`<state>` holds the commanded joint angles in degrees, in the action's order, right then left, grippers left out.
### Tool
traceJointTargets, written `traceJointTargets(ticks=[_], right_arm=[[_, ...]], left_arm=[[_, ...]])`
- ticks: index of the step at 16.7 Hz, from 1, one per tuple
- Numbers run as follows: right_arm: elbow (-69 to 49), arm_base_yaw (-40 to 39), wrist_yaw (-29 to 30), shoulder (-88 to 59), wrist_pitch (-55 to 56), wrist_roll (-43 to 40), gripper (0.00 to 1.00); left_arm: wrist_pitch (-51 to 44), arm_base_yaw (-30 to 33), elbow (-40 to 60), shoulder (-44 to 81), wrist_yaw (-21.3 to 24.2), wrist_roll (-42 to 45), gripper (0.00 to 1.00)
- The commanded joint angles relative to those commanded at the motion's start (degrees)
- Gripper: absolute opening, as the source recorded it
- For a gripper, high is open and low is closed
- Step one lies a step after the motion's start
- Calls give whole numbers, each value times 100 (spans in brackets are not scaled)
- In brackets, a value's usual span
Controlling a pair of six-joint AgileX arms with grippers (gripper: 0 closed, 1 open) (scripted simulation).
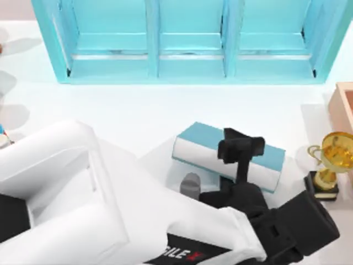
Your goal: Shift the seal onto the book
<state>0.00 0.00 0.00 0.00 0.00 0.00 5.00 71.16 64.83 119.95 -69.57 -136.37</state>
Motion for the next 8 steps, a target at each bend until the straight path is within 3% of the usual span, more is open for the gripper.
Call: traceJointTargets(ticks=[4,8], right_arm=[[0,0,0,0,0,0,100],[0,0,0,0,0,0,100]], left_arm=[[-1053,449,332,113,-16,-1089,100],[-2984,1053,784,282,-88,-2901,100]])
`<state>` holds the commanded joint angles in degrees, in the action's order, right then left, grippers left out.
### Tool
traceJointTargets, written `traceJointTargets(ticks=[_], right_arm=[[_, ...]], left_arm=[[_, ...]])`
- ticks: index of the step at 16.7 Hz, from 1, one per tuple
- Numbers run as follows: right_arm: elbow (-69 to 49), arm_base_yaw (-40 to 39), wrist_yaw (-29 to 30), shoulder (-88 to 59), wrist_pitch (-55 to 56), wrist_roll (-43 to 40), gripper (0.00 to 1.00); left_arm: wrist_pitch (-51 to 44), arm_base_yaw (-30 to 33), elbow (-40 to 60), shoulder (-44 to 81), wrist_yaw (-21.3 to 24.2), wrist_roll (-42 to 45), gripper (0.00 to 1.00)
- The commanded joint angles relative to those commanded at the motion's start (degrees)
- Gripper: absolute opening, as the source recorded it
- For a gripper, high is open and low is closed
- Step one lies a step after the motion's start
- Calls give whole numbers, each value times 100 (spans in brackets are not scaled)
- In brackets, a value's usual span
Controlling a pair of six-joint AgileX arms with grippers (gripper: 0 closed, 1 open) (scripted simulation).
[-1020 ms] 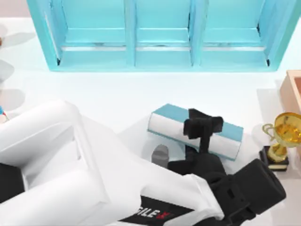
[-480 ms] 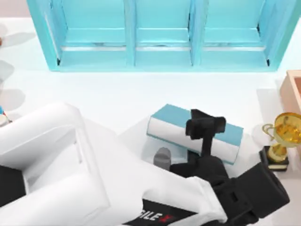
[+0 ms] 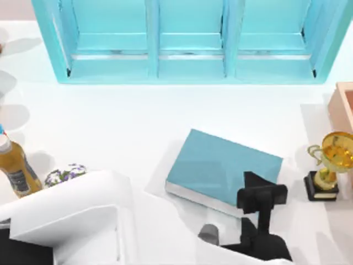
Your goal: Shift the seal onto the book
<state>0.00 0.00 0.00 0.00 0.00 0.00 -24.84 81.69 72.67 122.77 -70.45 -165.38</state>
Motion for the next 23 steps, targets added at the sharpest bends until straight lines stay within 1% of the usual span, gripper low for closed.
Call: traceJointTargets(ticks=[6,9,11,13,19,21,23], right_arm=[[0,0,0,0,0,0,100],[0,0,0,0,0,0,100],[0,0,0,0,0,0,100],[0,0,0,0,0,0,100],[0,0,0,0,0,0,100],[0,0,0,0,0,0,100],[0,0,0,0,0,0,100]], left_arm=[[-3311,790,579,259,-111,-2867,100],[-4466,1014,755,359,-130,-3922,100],[-4936,1091,824,402,-131,-4364,100],[-5155,1121,856,423,-128,-4559,100],[-5169,1092,848,409,-127,-4570,100],[-5078,994,798,279,-80,-4416,100],[-4844,745,663,-52,44,-4018,100]])
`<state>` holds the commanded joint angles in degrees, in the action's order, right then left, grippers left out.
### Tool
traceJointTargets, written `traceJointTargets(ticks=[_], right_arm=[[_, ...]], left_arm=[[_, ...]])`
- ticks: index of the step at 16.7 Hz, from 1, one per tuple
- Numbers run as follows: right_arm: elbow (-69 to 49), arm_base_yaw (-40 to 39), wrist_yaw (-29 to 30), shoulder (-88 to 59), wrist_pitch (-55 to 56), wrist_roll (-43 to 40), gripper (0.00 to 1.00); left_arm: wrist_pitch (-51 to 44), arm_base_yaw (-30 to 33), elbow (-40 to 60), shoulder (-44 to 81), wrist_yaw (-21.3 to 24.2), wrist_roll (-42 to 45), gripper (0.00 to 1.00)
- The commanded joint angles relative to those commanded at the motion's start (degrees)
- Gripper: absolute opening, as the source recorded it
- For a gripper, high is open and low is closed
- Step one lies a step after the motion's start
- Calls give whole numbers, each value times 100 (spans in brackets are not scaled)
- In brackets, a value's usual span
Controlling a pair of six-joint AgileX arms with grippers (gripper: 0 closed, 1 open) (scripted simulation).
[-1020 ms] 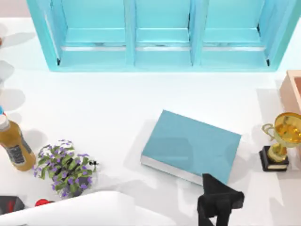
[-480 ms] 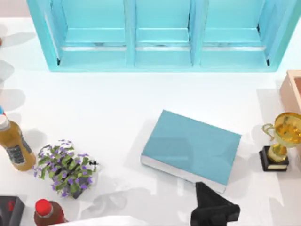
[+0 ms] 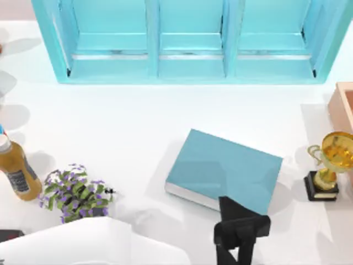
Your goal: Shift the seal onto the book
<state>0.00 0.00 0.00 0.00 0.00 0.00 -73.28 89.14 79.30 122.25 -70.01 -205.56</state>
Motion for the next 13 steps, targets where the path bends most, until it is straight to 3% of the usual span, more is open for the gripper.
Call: traceJointTargets(ticks=[3,6,9,13], right_arm=[[0,0,0,0,0,0,100],[0,0,0,0,0,0,100],[0,0,0,0,0,0,100],[0,0,0,0,0,0,100]], left_arm=[[567,-605,-346,-816,330,1039,100],[1341,-1427,-848,-1944,825,2627,100],[2238,-2381,-1473,-3284,1449,4724,100],[3496,-3744,-2460,-5232,2428,8129,100]])
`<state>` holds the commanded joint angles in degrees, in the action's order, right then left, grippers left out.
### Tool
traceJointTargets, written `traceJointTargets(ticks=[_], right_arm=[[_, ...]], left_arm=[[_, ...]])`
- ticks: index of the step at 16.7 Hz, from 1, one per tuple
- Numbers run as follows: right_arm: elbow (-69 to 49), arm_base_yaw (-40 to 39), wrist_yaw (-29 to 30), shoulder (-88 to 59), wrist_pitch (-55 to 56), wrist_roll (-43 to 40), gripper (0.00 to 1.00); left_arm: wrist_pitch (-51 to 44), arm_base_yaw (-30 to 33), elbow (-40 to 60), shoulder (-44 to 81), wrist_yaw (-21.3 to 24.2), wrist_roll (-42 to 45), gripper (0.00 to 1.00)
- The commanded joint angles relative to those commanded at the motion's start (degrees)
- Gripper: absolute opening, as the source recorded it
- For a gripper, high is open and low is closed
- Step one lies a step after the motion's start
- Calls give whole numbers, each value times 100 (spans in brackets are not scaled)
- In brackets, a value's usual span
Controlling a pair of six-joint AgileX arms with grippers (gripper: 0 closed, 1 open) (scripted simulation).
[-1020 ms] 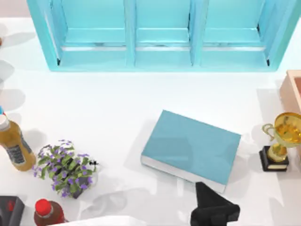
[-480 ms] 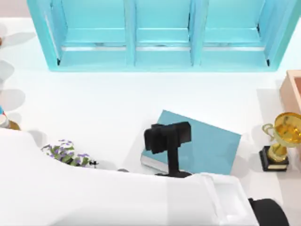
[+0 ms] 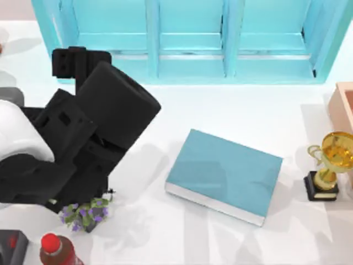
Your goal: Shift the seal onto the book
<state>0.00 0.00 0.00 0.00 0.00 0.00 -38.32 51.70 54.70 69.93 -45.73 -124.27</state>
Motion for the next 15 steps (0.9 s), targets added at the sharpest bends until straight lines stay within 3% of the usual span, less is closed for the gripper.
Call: traceJointTargets(ticks=[9,15], right_arm=[[0,0,0,0,0,0,100],[0,0,0,0,0,0,100]], left_arm=[[2469,-3014,-2803,-4187,2515,7865,100],[3483,-4543,-4624,-6216,3955,11211,100]])
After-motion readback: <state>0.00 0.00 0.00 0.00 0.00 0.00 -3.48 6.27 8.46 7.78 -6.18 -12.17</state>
